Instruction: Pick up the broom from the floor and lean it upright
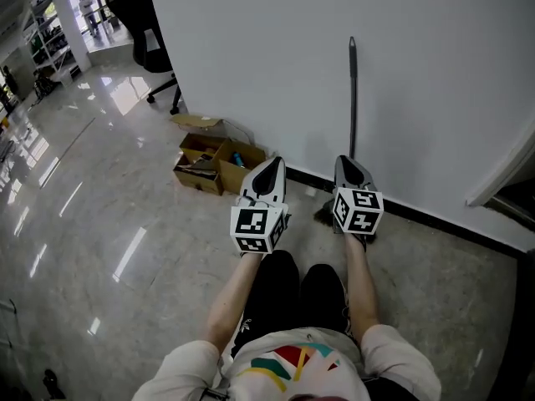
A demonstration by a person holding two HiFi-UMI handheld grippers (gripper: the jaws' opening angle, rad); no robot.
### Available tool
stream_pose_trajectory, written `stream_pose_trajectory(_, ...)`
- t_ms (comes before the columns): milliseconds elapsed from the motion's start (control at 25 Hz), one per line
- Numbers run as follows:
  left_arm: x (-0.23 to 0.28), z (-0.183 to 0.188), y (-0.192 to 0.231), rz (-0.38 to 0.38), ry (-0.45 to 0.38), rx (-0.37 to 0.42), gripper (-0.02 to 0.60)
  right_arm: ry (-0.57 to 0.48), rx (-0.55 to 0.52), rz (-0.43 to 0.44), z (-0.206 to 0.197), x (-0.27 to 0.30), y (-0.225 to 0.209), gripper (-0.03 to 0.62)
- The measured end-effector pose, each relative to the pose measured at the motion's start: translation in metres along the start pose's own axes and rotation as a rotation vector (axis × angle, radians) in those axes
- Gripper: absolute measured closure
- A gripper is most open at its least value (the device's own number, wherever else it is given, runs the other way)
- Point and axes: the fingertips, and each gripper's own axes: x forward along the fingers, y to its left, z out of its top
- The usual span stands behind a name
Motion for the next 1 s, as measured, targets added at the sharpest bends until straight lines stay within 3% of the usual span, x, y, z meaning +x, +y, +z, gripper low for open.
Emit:
stream_pose_trajectory(200,-0.035,0.001,-0.013,0.012,-0.021,-0.018,0.537,0.002,-0.091,0.108,-0.002,-0.048,0.053,0.58)
stream_pose_trajectory(360,-0.06,-0.014,-0.015,0.044,0.0,0.007,0.537,0.013,-0.086,0.159,-0.016,-0.061,0.075,0.58)
stream_pose_trajectory(720,-0.087,-0.122,0.019,0.126,0.122,0.109,0.537,0.145,-0.006,0.264,-0.143,-0.037,0.092,0.58)
stream_pose_trajectory(1000,-0.108,-0.215,0.066,0.208,0.221,0.042,0.537,0.226,-0.03,0.367,-0.229,-0.004,0.125,0.58)
